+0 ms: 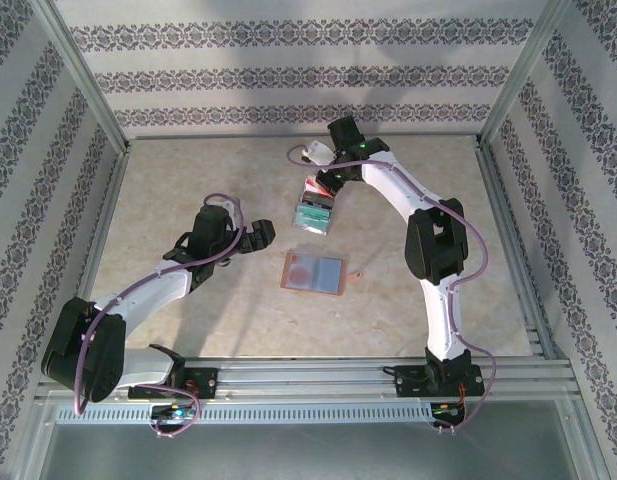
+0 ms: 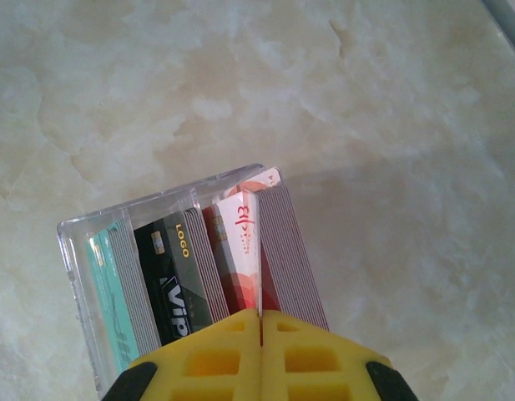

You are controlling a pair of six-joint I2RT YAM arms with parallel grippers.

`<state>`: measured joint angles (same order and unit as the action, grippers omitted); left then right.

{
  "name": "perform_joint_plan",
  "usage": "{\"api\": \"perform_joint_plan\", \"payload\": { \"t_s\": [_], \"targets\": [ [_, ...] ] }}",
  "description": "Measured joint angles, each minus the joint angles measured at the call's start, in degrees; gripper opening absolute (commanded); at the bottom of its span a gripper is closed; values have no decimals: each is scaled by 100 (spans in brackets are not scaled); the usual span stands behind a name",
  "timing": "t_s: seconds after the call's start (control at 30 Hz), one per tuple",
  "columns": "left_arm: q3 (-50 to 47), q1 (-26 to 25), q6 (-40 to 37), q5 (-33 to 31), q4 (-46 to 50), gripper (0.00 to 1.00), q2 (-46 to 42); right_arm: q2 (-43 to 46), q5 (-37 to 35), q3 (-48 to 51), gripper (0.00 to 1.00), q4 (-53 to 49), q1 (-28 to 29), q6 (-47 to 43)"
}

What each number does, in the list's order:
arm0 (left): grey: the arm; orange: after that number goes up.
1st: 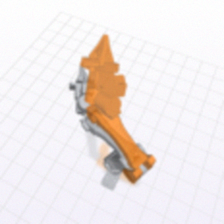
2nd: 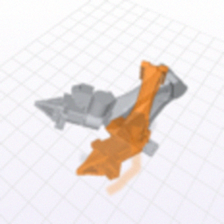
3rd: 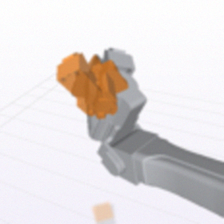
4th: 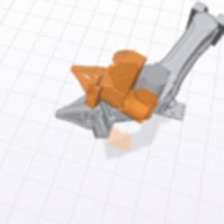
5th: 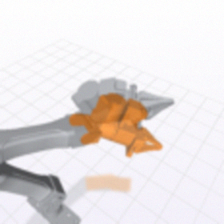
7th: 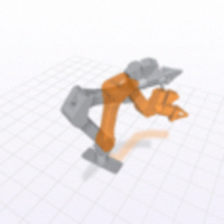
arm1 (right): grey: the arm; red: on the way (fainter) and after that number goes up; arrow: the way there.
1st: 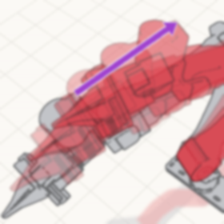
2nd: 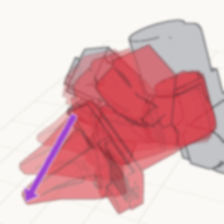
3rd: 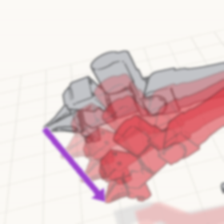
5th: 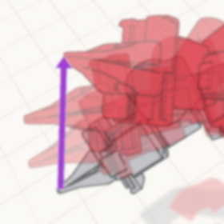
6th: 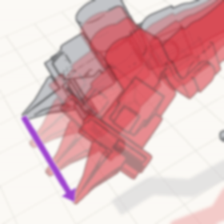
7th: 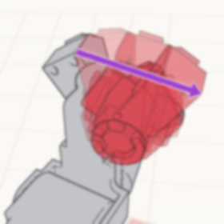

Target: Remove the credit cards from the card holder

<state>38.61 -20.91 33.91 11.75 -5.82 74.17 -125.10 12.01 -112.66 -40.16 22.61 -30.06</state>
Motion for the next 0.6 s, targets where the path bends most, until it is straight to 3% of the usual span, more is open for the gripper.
{"api": "perform_joint_plan", "payload": {
  "t_s": [0.23,0.47,0.6],
  "targets": [
    [-31,42,-2,2,7,99,-31,-42,-2,0,1,-57,0,2],
    [-37,42,0,2,9,99,-44,-149,-2,-33,11,-87,0,17],
    [-37,42,-2,0,24,99,-70,-149,-63,-81,23,-133,0,162]
  ]
}}
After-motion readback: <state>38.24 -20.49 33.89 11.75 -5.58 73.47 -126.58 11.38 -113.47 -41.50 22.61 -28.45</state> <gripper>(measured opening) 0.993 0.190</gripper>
